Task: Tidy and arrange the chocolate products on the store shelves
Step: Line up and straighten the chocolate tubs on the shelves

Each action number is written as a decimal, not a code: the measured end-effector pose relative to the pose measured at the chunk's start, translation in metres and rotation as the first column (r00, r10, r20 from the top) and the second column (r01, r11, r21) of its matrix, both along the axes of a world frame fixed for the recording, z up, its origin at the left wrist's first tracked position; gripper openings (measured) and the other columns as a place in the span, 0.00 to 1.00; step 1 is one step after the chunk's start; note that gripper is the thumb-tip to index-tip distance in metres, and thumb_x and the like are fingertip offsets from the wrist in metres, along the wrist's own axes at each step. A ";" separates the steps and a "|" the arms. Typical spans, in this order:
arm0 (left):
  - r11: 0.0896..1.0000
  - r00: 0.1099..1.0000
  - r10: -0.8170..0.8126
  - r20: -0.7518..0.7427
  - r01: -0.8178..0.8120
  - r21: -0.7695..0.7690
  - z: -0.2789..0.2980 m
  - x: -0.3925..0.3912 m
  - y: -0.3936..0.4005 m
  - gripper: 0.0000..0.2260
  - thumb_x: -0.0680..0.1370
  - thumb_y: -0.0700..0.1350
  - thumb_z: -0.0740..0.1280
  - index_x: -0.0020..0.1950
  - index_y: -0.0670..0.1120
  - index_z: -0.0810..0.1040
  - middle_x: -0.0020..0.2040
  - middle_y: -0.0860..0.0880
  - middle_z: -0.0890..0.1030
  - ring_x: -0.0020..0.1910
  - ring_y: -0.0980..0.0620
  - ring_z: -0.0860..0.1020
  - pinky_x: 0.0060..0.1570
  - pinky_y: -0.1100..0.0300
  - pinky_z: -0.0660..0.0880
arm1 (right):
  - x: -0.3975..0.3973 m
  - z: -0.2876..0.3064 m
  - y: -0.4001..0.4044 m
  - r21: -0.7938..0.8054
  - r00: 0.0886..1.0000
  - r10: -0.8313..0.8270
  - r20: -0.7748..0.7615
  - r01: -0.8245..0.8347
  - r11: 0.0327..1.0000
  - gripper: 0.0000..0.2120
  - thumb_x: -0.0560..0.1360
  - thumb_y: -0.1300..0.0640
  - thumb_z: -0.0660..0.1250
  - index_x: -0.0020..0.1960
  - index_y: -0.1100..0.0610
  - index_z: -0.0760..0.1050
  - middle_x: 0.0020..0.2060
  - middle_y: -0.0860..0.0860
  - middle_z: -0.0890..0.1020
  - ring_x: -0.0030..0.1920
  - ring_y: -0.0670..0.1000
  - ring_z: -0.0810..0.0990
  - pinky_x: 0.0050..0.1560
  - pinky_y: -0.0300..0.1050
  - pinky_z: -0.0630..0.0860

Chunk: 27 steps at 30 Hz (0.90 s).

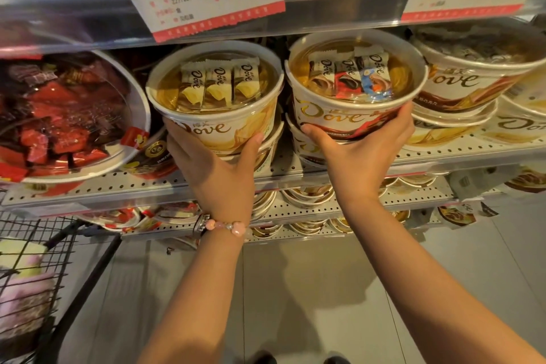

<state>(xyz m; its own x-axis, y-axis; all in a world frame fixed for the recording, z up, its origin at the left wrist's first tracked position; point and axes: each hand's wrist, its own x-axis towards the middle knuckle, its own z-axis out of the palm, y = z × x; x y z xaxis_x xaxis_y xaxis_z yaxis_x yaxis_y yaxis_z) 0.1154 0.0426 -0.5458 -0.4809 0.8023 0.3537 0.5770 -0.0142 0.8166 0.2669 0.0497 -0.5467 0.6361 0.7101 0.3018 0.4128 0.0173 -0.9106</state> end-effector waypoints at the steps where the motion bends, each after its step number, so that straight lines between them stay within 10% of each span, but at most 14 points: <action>1: 0.999 1.000 0.022 -0.018 -0.021 0.029 0.000 -0.001 -0.003 0.51 0.64 0.65 0.70 0.74 0.33 0.55 0.72 0.34 0.61 0.71 0.40 0.61 0.68 0.68 0.51 | 0.000 0.000 0.000 0.000 1.000 0.003 -0.001 -0.003 1.000 0.62 0.52 0.37 0.80 0.75 0.60 0.52 0.69 0.56 0.61 0.72 0.52 0.59 0.71 0.40 0.58; 14: 0.994 0.997 0.070 0.013 -0.071 0.085 0.005 0.009 -0.005 0.49 0.64 0.54 0.77 0.74 0.35 0.55 0.72 0.37 0.63 0.72 0.43 0.62 0.64 0.80 0.49 | 0.008 0.004 -0.002 -0.019 0.996 0.087 0.024 -0.086 0.996 0.61 0.55 0.38 0.79 0.75 0.63 0.51 0.70 0.59 0.61 0.72 0.55 0.58 0.73 0.54 0.58; 21: 0.995 0.999 0.048 0.016 -0.049 0.082 0.007 0.003 -0.005 0.48 0.64 0.55 0.77 0.73 0.35 0.58 0.71 0.39 0.66 0.71 0.44 0.65 0.69 0.50 0.64 | 0.012 0.004 -0.002 -0.024 0.990 0.139 0.017 -0.139 0.990 0.61 0.56 0.39 0.79 0.76 0.62 0.49 0.71 0.60 0.59 0.73 0.56 0.56 0.74 0.53 0.56; 27: 0.998 0.993 0.062 0.098 -0.065 0.023 0.009 0.004 -0.005 0.50 0.62 0.54 0.78 0.75 0.41 0.55 0.74 0.45 0.61 0.73 0.50 0.60 0.65 0.69 0.55 | 0.011 0.004 -0.002 -0.044 0.990 0.138 0.020 -0.137 0.990 0.61 0.57 0.40 0.79 0.76 0.61 0.47 0.72 0.59 0.58 0.74 0.56 0.56 0.74 0.51 0.56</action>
<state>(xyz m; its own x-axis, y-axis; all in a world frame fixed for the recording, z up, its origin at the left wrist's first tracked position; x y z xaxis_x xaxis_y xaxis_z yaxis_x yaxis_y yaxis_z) 0.1190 0.0372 -0.5366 -0.5637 0.7598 0.3238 0.4956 -0.0024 0.8685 0.2779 0.0474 -0.5431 0.5247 0.8029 0.2829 0.4296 0.0371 -0.9022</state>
